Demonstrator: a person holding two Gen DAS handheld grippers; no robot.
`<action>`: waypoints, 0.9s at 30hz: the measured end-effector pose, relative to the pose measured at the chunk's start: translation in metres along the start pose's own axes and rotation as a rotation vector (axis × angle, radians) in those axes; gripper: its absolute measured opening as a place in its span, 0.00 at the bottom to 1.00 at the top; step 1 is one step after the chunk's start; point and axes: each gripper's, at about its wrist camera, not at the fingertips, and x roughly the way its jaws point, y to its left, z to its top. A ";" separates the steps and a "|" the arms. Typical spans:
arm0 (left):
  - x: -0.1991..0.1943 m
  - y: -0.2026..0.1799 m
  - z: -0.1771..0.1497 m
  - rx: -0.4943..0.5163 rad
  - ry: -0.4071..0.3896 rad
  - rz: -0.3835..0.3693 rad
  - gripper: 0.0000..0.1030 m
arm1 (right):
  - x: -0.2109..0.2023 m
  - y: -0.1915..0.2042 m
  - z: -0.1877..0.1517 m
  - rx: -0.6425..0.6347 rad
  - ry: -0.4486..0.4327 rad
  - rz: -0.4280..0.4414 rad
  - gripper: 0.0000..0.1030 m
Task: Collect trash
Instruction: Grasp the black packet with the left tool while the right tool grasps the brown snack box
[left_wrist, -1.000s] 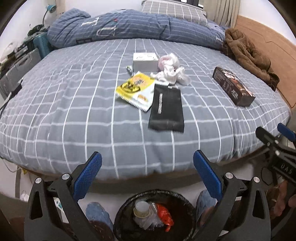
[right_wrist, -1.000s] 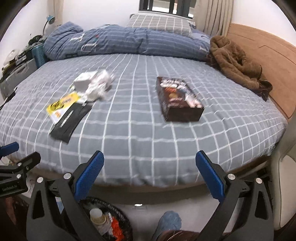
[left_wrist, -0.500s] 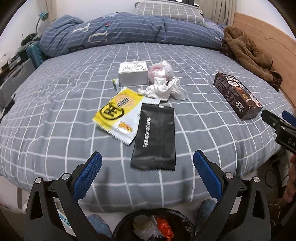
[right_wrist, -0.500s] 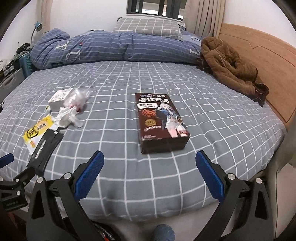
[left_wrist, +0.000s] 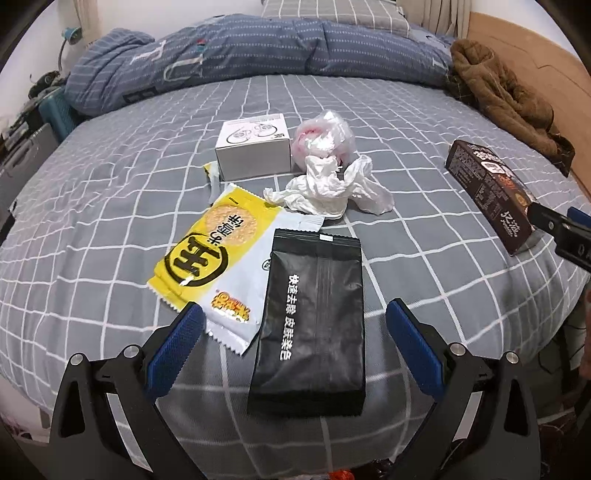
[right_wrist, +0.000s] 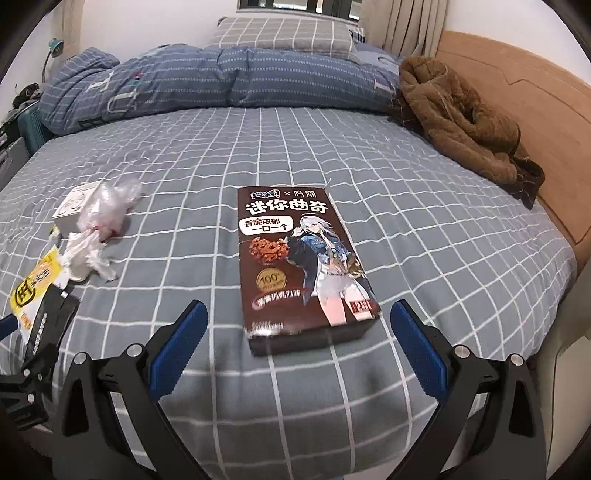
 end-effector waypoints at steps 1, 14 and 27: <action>0.002 0.000 0.001 0.004 0.003 0.002 0.94 | 0.004 -0.001 0.002 0.004 0.005 0.003 0.93; 0.007 -0.002 -0.001 0.022 0.007 -0.023 0.60 | 0.037 0.000 0.015 0.029 0.071 0.004 0.93; 0.008 -0.001 -0.004 0.011 0.022 -0.046 0.42 | 0.051 -0.010 0.012 0.051 0.120 -0.036 0.93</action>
